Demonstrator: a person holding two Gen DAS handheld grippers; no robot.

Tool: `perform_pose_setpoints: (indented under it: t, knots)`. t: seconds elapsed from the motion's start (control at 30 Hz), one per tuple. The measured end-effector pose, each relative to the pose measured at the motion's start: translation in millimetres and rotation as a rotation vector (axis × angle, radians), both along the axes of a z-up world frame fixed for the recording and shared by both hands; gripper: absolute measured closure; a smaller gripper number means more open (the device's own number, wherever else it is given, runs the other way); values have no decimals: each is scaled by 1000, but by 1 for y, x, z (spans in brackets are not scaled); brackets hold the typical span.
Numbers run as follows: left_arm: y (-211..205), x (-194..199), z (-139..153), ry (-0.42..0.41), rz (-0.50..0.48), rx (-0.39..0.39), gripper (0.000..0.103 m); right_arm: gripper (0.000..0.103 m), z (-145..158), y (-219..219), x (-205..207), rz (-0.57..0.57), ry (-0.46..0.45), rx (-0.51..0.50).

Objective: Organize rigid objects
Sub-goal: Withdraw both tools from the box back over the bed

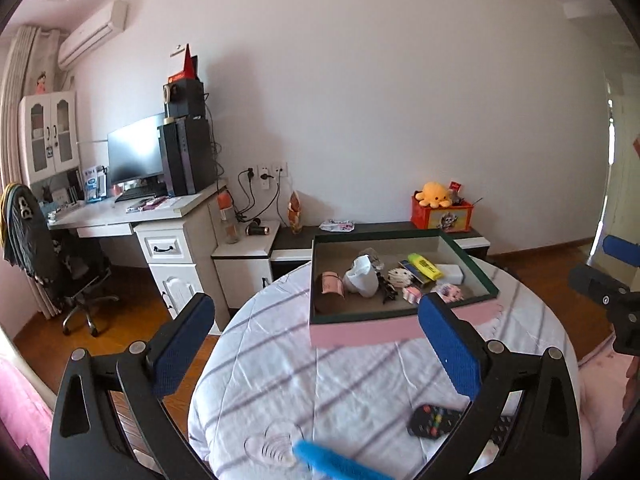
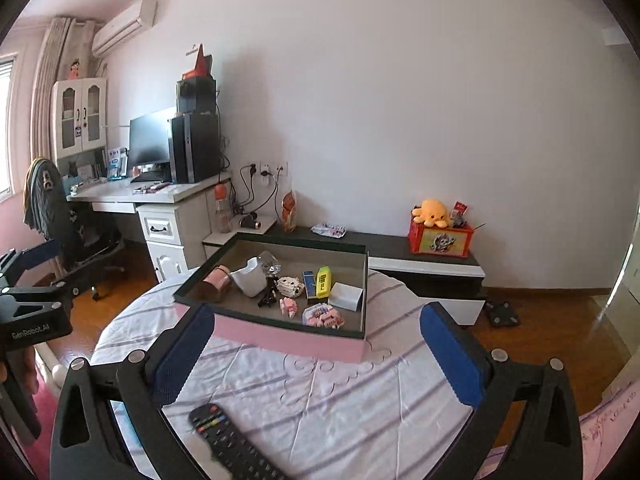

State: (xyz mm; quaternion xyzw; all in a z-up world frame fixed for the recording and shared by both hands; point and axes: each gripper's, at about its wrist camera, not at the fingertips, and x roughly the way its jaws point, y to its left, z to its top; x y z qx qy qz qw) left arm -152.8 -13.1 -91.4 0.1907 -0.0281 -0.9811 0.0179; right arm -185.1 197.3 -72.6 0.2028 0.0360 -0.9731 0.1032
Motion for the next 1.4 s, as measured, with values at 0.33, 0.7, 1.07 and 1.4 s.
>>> perform_pose_setpoints:
  t: [0.33,0.7,1.07,1.4]
  knots:
    - [2,61,1,40,-10,16,0,0,2,-2,70,-9,44,-19]
    - [13,84,-9,12,-65,-3,0,0,-6,3,102,-24,27,-5]
    - [1,74,-45,-93,-50,9,0,0,-33,15,93,-45,-49,-12]
    - [9,49,-97,-246,-30,-19,0,0,-59,23,72,-56,-122,-10]
